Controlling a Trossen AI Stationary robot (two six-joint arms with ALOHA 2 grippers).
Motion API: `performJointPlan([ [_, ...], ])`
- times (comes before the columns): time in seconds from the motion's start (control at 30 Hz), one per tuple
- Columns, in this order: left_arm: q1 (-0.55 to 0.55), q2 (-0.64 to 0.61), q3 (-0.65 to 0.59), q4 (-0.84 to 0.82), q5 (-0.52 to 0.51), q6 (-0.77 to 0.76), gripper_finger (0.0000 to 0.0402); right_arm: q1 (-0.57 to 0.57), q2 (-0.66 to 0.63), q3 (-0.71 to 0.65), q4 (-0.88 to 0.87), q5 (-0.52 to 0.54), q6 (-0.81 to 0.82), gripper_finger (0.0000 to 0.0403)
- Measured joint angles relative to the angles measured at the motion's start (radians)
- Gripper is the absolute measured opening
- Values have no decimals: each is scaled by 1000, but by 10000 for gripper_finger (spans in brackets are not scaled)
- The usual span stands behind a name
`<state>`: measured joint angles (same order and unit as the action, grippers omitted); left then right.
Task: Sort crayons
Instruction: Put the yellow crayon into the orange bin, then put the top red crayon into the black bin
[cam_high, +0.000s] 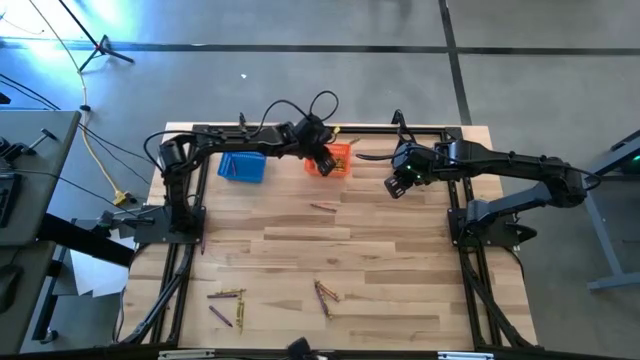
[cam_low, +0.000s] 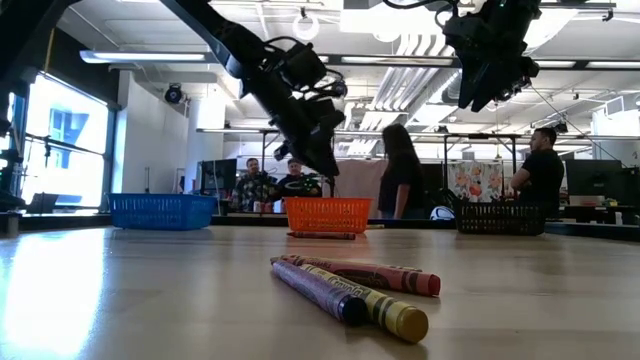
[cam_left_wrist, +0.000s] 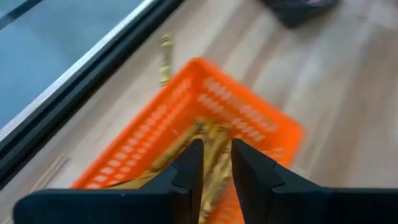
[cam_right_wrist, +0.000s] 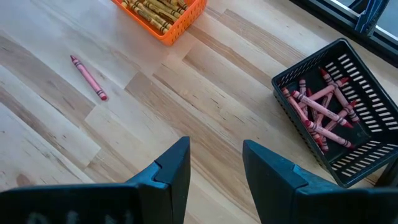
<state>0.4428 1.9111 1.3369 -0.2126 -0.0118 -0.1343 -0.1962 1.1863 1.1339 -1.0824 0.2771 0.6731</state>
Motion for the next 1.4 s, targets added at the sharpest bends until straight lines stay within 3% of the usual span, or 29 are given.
performJointPlan([
  [0.13,-26,-33,0,-5,72,76,75,0,0,0,0,0,0,134],
  [0.33,-104,-105,1,-195,216,281,70,0,0,0,1,0,0,134],
  [0.47,-169,-99,-1,-364,220,420,70,0,0,0,2,0,0,134],
  [0.57,-208,-74,-34,-365,203,493,70,0,0,0,2,0,0,134],
  [1.0,-242,-26,-47,-279,143,426,73,0,0,0,2,0,0,134],
  [1.4,-248,67,-47,-217,151,424,149,0,0,0,9,0,0,134],
])
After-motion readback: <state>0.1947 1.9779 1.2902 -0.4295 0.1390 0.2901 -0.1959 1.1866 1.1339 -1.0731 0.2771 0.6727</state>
